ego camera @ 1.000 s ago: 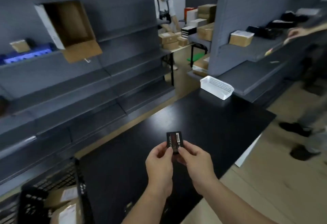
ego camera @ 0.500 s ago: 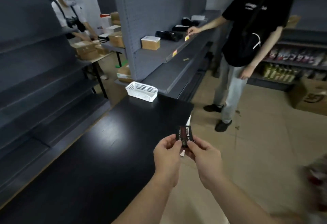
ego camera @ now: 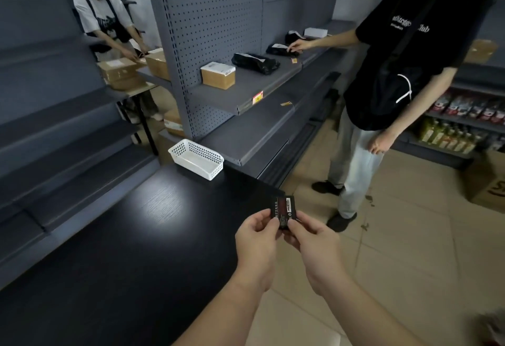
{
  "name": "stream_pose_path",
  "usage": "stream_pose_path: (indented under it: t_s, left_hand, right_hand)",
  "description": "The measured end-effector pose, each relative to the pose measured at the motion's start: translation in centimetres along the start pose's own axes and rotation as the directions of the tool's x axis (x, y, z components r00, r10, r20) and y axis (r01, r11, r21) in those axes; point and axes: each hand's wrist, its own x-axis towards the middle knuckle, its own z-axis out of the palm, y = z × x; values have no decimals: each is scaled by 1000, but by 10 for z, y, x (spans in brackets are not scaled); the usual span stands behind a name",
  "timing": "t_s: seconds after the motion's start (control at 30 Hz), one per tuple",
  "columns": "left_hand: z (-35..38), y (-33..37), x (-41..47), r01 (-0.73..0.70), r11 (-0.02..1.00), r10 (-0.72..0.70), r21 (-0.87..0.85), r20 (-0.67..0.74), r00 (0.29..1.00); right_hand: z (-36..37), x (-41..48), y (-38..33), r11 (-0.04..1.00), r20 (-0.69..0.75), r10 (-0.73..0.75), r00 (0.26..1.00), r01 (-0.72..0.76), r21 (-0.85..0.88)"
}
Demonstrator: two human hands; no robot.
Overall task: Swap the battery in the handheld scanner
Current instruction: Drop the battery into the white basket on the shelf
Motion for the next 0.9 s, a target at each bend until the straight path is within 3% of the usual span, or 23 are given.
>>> stream_pose_path:
  t_s: [0.5, 0.7, 0.9]
  left_hand:
    - [81, 19, 253, 84, 993, -88, 84, 55, 995]
    - [63, 39, 319, 99, 995, -93, 33, -135, 986]
    - [30, 60, 361, 60, 996, -80, -63, -412, 907]
  right_hand:
    - [66, 238, -37, 992, -85, 62, 994, -71, -104]
    - [128, 302, -31, 971, 9, 142, 990, -137, -195]
    - [194, 352, -16, 928, 272, 256, 928, -157, -337]
